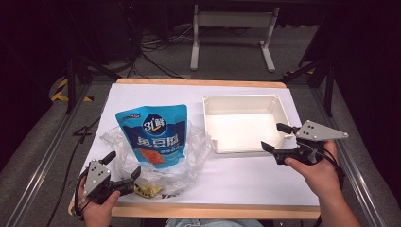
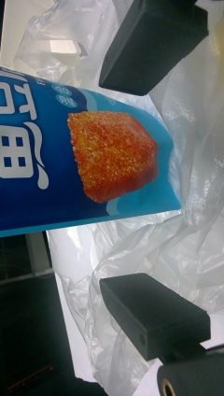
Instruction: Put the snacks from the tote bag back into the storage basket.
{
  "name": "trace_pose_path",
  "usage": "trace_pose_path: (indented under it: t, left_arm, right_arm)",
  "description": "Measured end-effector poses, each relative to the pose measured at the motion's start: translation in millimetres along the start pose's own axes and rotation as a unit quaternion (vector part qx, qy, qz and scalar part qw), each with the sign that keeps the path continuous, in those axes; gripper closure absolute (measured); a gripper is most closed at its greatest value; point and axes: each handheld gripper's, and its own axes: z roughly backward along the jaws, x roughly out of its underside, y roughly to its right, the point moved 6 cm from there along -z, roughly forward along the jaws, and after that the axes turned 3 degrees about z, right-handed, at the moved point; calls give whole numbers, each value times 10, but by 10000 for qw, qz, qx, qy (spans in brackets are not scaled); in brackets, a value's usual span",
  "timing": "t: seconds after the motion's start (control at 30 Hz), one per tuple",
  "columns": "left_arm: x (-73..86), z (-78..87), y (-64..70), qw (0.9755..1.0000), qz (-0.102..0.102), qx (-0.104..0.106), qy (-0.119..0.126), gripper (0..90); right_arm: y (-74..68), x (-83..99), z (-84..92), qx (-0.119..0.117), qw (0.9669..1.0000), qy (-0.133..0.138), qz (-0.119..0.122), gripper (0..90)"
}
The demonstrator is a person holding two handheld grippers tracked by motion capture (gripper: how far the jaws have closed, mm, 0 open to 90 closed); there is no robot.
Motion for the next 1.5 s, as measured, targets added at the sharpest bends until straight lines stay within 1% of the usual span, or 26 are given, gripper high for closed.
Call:
trace_pose_path:
  t: [0.07, 0.17, 0.37, 0.47, 0.6, 0.63, 0.7, 0.73, 0.9, 0.93, 1.0, 1.07, 1.13, 1.2, 1.23, 1.33, 1.5]
  left_arm:
    - [-2, 2, 1, 10000, 7, 0, 7, 64]
    - [-2, 1, 4, 10000, 0, -7, 10, 64]
    - [-5, 7, 8, 10000, -15, -11, 36, 64]
    - [-1, 10, 12, 10000, -2, -3, 28, 64]
    - [-5, 33, 12, 10000, -26, 0, 28, 64]
    - [-5, 35, 15, 10000, -6, 2, 66, 63]
    - [-4, 39, 13, 10000, -13, 4, 65, 63]
    - [-2, 42, 11, 10000, -13, -1, 67, 63]
    - [0, 53, 0, 10000, -11, -11, 41, 63]
    - [0, 49, 3, 10000, 0, -5, 56, 63]
    - [2, 45, 6, 10000, -17, 6, 45, 63]
    - [0, 43, 9, 10000, -25, 4, 58, 63]
    - [-4, 46, 8, 10000, -33, 0, 68, 63]
    - [-5, 46, 12, 10000, -15, 12, 70, 63]
    - [-5, 45, 12, 10000, -16, 14, 71, 63]
    - [-5, 43, 11, 10000, -20, 25, 69, 63]
    - [-12, 48, 3, 10000, -19, 36, 91, 63]
  right_arm:
    - [0, -9, -2, -22, 10000, -8, -16, 184]
    - [-18, -50, -19, -172, 9998, 28, -57, 171]
    - [-25, -123, -68, -295, 9996, 29, 9, 168]
    - [-35, -179, -109, -344, 9993, 22, 119, 168]
    - [-59, -258, -170, -507, 9984, 66, 244, 165]
    - [-65, -283, -192, -569, 9979, 102, 289, 162]
    - [-78, -325, -233, -689, 9970, 163, 311, 158]
    - [-78, -325, -233, -689, 9970, 163, 311, 158]
    - [-135, -424, -333, -911, 9947, 186, 438, 153]
    - [-142, -449, -352, -930, 9943, 193, 488, 153]
    - [-155, -473, -368, -951, 9940, 184, 516, 153]
    - [-215, -572, -428, -1186, 9911, 254, 552, 151]
    - [-251, -639, -481, -1286, 9895, 281, 590, 148]
    - [-285, -692, -528, -1310, 9886, 284, 679, 144]
    - [-285, -692, -528, -1310, 9886, 284, 679, 144]
    - [-354, -774, -613, -1403, 9868, 312, 749, 141]
    - [-446, -864, -737, -1552, 9838, 281, 851, 128]
